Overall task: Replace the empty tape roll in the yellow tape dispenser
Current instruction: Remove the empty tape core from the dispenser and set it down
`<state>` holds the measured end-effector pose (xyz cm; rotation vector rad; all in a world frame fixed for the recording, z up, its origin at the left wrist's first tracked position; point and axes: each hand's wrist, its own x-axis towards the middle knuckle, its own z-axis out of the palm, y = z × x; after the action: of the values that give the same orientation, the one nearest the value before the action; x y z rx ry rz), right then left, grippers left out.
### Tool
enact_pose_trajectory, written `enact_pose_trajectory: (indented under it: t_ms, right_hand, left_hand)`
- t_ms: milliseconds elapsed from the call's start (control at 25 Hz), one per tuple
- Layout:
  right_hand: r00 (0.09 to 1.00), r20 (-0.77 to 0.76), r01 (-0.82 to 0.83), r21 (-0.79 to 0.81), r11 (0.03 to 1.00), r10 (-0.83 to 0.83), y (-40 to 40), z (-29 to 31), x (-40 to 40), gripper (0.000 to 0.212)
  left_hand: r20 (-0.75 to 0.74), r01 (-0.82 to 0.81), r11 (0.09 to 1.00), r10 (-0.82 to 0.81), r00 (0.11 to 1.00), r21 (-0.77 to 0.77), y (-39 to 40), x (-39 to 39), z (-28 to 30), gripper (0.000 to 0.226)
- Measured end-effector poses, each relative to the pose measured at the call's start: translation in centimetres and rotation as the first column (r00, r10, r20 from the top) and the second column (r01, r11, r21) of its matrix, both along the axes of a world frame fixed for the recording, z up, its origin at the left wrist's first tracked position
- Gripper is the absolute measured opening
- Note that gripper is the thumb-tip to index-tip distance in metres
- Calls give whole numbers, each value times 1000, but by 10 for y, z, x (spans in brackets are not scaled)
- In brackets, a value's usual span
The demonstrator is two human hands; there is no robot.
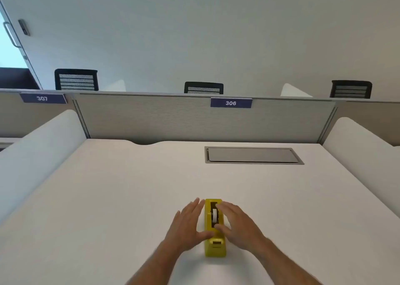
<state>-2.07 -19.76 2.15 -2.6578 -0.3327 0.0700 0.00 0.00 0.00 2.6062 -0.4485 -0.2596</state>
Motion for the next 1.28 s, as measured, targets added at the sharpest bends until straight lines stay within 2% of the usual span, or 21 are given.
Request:
enact_pose_trajectory:
  t_ms: [80,200,440,840,1160,1280]
  right_hand:
    - [1000,11,-10,14,1000,9,2,-1,4,61]
    - [997,66,-30,-40,999,33,6,-2,7,55]
    - [994,102,-28,-22,999,30,5,-9,12,49]
    - [992,122,-20,-51,999,26,7,-8,27,42]
    - [986,164,-25,-53,998,33,10,-5,33,38]
    - [991,132,-5,-11,1000,7,9,-7,33,38]
  left_hand:
    - [-13,-13,999,12,1000,-50,-3,1,-3,97]
    - [-20,-28,997,27,999,-67,-6,2,-9,89]
    - [-13,-38,994,37,999,-99,-12,4,-9,79]
    - [-61,-41,991,33,998,-128,-14,11,-6,97]
    - [-98,-58,982,40,994,-179,-14,10,0,98]
    - [-103,-61,979,42,994,-194,-13,11,2,99]
